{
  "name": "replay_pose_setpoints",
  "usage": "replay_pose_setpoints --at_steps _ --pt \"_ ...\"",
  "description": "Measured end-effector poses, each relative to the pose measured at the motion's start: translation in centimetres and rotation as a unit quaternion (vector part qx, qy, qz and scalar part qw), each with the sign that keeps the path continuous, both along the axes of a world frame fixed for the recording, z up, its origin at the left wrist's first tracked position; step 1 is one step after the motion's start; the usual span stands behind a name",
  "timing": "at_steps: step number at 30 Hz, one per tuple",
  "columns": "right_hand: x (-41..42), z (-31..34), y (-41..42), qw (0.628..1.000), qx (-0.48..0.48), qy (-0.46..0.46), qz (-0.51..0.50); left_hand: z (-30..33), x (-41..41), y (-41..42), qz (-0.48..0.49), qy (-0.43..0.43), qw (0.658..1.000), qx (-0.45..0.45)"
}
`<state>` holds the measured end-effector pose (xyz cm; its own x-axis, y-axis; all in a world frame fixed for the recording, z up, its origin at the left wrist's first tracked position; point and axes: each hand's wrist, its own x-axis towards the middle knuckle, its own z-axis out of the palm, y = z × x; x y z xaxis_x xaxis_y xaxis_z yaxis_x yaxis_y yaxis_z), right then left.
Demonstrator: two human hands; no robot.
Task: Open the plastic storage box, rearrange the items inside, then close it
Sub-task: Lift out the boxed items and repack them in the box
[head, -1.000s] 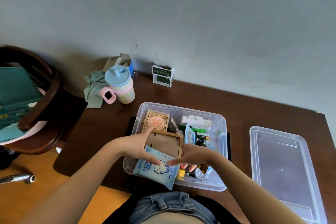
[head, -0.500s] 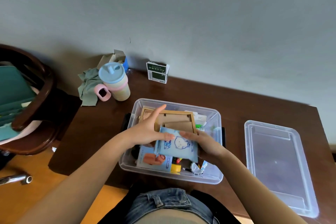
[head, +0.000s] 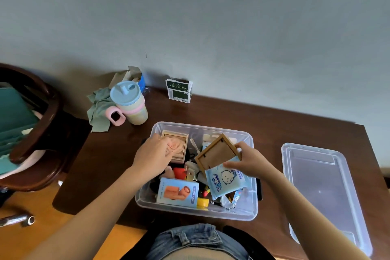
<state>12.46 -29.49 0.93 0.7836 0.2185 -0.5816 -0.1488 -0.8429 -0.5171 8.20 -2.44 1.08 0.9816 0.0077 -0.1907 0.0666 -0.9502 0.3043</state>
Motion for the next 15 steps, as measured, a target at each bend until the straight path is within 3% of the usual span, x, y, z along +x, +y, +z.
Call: replay_pose_setpoints --at_steps 5,10,15 --pt "-0.2 0.7 2.4 0.981 -0.118 -0.137 0.064 -2.1 0.2 -1.8 0.010 0.029 0.995 0.091" --pt "-0.1 2.1 4.0 0.975 -0.050 -0.213 0.033 -4.0 1.5 -3.5 0.047 0.108 0.984 0.137" --pt "-0.2 2.5 4.8 0.973 0.031 -0.229 0.012 -4.5 1.5 -3.3 0.080 0.061 0.993 0.069"
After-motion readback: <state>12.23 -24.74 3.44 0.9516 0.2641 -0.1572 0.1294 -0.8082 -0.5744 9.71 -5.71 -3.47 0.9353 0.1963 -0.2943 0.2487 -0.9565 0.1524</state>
